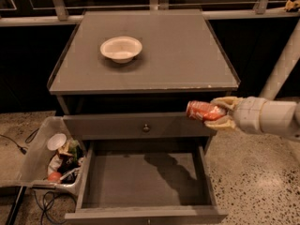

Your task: Pick coke can from middle drawer and place on counter

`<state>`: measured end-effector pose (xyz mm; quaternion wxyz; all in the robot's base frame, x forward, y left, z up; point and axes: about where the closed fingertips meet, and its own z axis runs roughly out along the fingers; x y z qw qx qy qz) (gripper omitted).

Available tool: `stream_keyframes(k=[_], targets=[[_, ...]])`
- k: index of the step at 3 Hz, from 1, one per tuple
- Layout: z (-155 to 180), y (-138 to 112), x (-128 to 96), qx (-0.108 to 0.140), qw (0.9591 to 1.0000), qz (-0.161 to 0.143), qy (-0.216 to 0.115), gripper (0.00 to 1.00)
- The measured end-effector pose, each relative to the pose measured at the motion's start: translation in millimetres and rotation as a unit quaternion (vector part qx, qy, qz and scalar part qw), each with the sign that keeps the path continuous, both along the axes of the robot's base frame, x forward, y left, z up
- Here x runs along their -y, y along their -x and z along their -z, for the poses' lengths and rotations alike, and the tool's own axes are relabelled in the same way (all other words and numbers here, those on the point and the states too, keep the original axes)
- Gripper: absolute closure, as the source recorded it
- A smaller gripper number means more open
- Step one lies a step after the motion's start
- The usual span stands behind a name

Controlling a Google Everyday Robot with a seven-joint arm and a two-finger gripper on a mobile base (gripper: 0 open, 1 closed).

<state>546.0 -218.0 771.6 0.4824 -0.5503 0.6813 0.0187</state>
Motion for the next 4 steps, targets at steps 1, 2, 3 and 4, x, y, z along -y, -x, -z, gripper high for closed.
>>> stream_keyframes(k=[1, 2, 3, 4], targets=[[-59, 3, 14, 0.035, 0.9993, -0.008, -0.013, 1.00], [-112, -5, 21, 0.063, 0.9952, -0.037, -0.064, 1.00], [-149, -15, 22, 0.084, 0.9874, -0.064, -0.118, 1.00], [-149, -15, 22, 0.084, 0.9874, -0.064, -0.118, 1.00]])
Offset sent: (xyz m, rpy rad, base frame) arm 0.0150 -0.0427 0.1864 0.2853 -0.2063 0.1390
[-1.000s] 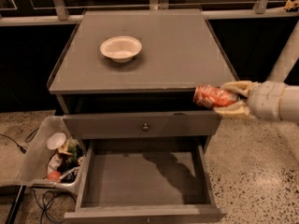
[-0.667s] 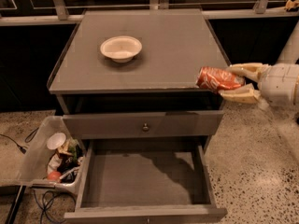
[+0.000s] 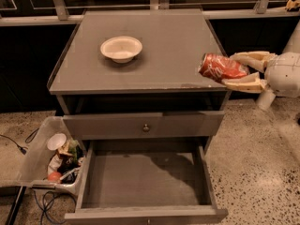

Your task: Pick coke can from middle drawer and place on counter

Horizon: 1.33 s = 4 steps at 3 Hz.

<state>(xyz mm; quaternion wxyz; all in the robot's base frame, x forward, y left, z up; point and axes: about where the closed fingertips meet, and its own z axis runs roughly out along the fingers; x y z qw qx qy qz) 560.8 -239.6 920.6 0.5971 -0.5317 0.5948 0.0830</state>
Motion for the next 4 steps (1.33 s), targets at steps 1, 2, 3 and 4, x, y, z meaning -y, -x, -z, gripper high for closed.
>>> stream_keyframes(k=[1, 2, 3, 4], targets=[[-10, -11, -13, 0.012, 0.9998, -0.010, 0.014, 1.00], [-20, -45, -33, 0.013, 0.9992, -0.009, 0.036, 1.00], [-11, -87, -74, -0.009, 0.9985, -0.015, 0.052, 1.00], [3, -113, -98, -0.039, 0.9981, -0.011, 0.045, 1.00]])
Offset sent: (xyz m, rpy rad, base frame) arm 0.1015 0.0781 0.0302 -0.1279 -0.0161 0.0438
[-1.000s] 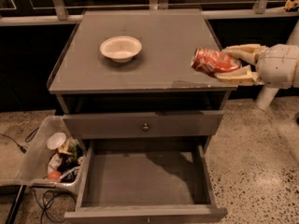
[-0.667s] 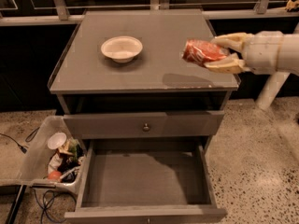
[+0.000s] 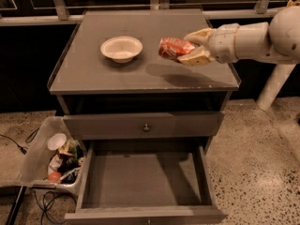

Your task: Pick coke can from middle drawer and place on counter

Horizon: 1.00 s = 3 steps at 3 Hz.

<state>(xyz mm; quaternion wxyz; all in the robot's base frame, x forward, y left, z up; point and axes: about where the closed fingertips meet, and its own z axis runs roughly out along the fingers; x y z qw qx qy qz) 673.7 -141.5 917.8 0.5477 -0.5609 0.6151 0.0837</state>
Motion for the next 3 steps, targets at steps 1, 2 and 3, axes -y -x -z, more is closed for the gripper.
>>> stream_keyframes(k=[1, 2, 3], targets=[[11, -7, -12, -0.027, 0.9988, 0.027, -0.030, 1.00], [23, -10, -22, -0.045, 0.9967, 0.047, -0.050, 1.00], [34, -16, -27, -0.056, 0.9951, 0.065, -0.049, 1.00]])
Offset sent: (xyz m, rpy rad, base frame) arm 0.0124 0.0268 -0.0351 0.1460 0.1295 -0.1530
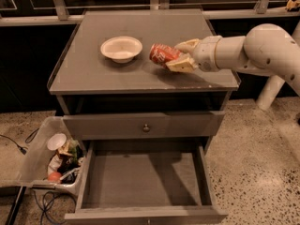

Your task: Pick coke can from middle drawer and place on counter

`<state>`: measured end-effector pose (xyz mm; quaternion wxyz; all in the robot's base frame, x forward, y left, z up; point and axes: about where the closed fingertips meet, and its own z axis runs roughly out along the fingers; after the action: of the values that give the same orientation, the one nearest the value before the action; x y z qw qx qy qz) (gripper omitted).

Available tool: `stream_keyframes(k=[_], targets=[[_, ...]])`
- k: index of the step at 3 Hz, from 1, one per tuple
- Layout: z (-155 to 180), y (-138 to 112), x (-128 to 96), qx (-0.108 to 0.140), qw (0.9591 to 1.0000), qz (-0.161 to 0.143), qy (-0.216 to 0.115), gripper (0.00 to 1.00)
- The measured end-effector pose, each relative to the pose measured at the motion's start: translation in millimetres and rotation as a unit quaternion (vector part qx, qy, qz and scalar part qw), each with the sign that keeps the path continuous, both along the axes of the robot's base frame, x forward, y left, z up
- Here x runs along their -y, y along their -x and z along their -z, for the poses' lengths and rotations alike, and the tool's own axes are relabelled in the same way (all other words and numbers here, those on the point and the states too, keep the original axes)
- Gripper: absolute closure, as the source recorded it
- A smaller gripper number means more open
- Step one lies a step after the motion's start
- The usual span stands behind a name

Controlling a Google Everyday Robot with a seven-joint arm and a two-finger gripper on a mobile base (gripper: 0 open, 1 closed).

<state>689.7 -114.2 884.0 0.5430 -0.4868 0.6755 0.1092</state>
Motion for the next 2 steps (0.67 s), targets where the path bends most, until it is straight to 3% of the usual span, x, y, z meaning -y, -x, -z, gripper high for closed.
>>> stream_keyframes(k=[2], targets=[[23, -24, 6, -0.020, 0.9984, 0.042, 0.031, 1.00]])
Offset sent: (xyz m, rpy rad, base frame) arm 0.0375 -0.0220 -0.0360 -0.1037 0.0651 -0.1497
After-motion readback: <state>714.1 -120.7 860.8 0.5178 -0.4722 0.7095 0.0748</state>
